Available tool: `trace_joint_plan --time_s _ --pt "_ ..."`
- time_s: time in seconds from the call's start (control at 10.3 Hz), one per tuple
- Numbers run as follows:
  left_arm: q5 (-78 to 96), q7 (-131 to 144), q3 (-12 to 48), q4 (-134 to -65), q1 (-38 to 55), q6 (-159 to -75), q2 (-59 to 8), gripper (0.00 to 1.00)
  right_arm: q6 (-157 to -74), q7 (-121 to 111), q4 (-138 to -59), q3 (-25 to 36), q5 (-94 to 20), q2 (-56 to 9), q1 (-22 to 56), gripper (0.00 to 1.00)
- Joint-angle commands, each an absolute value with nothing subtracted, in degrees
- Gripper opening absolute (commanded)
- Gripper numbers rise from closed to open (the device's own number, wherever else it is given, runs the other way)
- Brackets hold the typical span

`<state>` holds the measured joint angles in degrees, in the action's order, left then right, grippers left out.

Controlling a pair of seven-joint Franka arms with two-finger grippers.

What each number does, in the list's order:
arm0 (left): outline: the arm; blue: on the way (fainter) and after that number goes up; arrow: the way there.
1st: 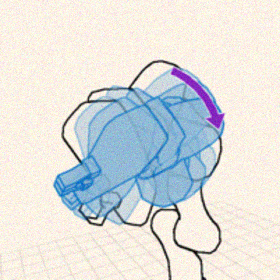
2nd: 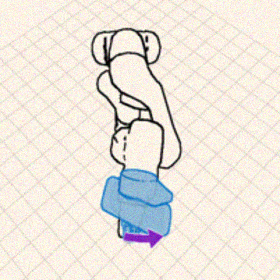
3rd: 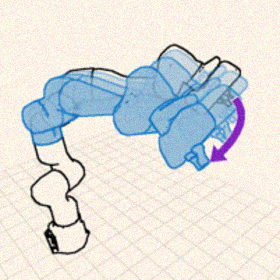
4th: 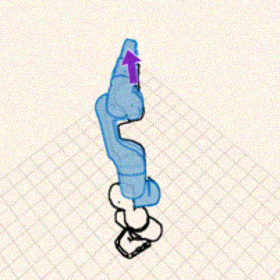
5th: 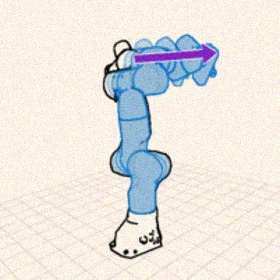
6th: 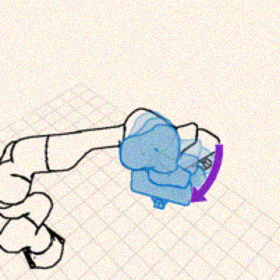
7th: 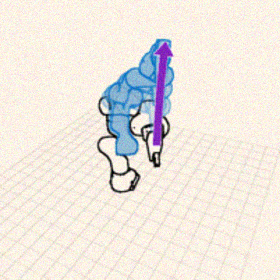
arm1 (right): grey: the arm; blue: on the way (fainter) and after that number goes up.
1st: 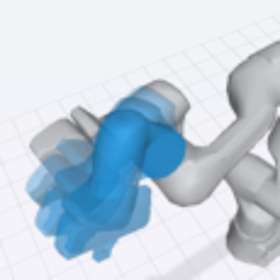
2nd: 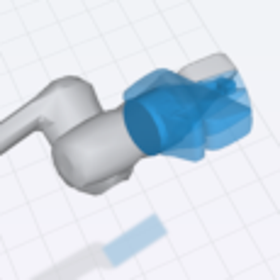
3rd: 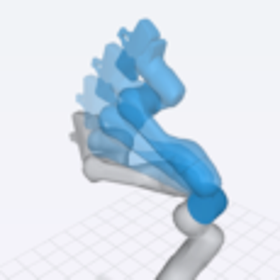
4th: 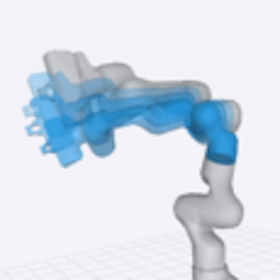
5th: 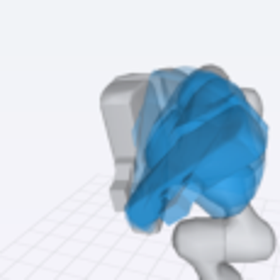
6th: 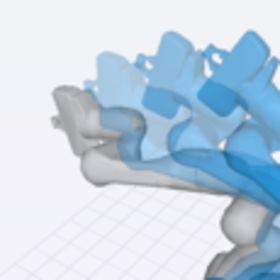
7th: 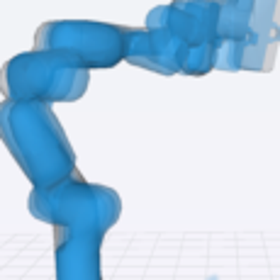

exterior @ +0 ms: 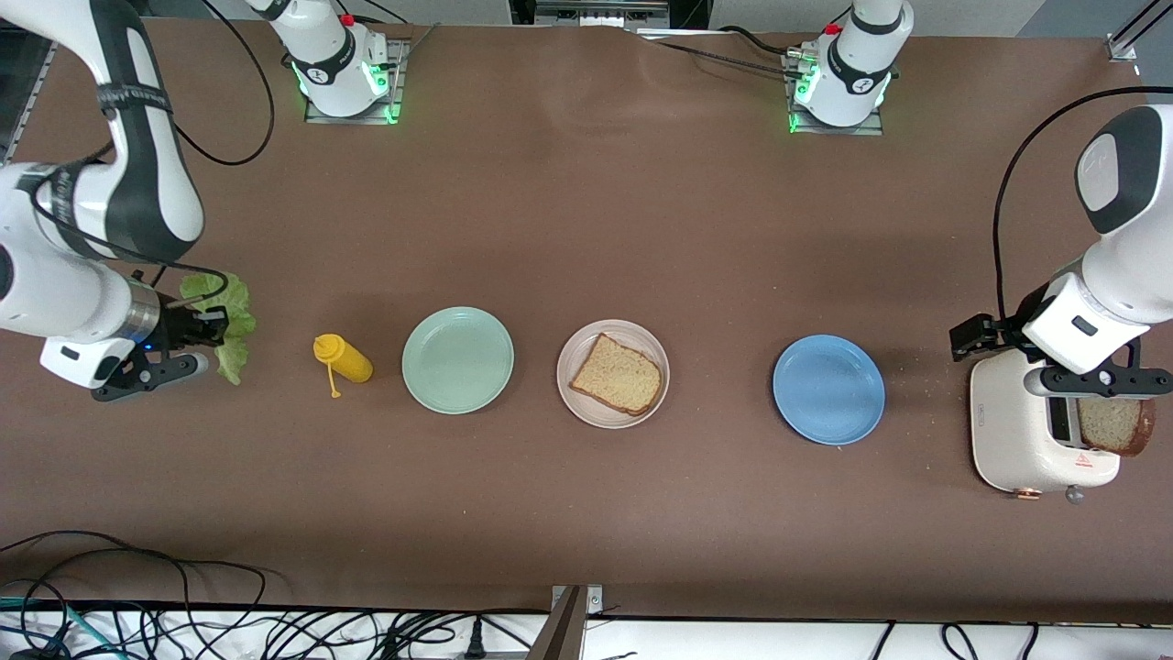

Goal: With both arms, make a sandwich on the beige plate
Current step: 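Grasp the green lettuce leaf with the right gripper, then carry the lettuce with the right gripper and lay it on the bread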

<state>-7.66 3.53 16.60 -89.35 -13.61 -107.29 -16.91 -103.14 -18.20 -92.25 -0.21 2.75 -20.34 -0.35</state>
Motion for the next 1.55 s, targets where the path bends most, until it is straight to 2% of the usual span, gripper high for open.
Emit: trace_joint_plan --time_s 0.0,0.29,0.48,0.87,1.06,1.45 --pt "-6.2 2.0 16.8 -88.9 -13.9 -106.3 -16.8 1.00 -96.5 -8.9 -86.7 -4.0 0.2 -20.8 -0.4 0.00" --pt "-6.2 2.1 17.0 -88.9 -13.9 -106.3 -16.8 1.00 -100.6 14.2 -86.6 -12.5 -1.2 -22.1 1.1 0.00" --pt "-6.2 2.0 17.0 -88.9 -13.9 -106.3 -16.8 1.00 -106.3 27.5 -86.6 -12.6 -1.3 -24.2 6.9 0.00" --pt "-6.2 2.1 17.0 -88.9 -13.9 -106.3 -16.8 1.00 -124.4 51.4 -86.1 -12.5 -0.4 -31.3 17.9 0.00" --pt "-6.2 2.0 17.0 -88.9 -13.9 -106.3 -16.8 1.00 -133.4 62.3 -83.4 -12.3 0.9 -36.6 22.6 0.00" --pt "-6.2 1.9 17.0 -88.9 -13.9 -106.3 -16.8 1.00 -139.5 74.8 -74.6 -11.6 9.7 -48.0 30.4 0.00"
